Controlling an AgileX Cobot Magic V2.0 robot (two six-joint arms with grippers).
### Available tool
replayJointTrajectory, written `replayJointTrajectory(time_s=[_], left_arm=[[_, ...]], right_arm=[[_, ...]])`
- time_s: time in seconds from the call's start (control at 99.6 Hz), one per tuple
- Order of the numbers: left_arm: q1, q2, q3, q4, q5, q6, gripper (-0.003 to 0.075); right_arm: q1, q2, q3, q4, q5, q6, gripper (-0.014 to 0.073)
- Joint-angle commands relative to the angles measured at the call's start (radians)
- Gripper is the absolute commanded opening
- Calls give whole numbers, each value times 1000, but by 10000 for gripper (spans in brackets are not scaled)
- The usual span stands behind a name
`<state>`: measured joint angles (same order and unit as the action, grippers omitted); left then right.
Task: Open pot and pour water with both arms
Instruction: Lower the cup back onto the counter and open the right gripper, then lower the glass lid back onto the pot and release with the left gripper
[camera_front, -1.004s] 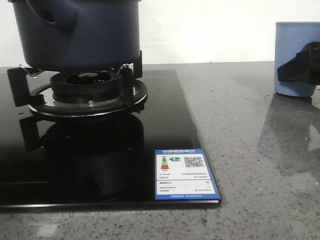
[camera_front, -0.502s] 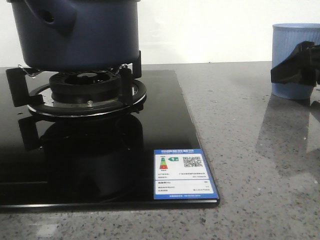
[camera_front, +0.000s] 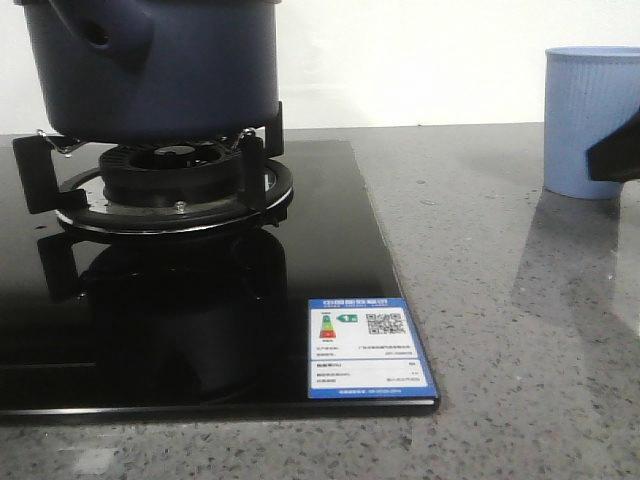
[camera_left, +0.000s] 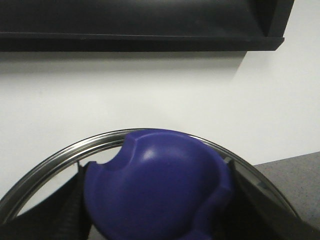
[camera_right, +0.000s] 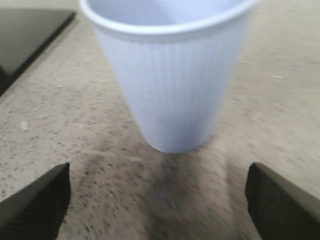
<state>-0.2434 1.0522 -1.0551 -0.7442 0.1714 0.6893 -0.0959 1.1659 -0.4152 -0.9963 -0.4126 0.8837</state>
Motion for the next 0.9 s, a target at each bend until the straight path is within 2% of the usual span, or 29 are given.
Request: replayJointTrajectory(time_s=[0.0,0.1,0.432,0.612,0.893], left_arm=[[-1,-24,-36,-21,-66,-4,326],[-13,-17,-36,-21,-53,-4,326],[-125,92,-36,-21,-68,-4,326],[-169,175,-36,-21,-137,-4,326],[-200,257,-36,-21,-163,-4,326]], right_arm=[[-4,-103,-2,13,36,69,619],[-4,-205,10,13,102,136,619],[-4,-496,12,15,115,199,619],[-4,-567,12,13,159,199,619],[-4,-589,12,11,166,199,619]])
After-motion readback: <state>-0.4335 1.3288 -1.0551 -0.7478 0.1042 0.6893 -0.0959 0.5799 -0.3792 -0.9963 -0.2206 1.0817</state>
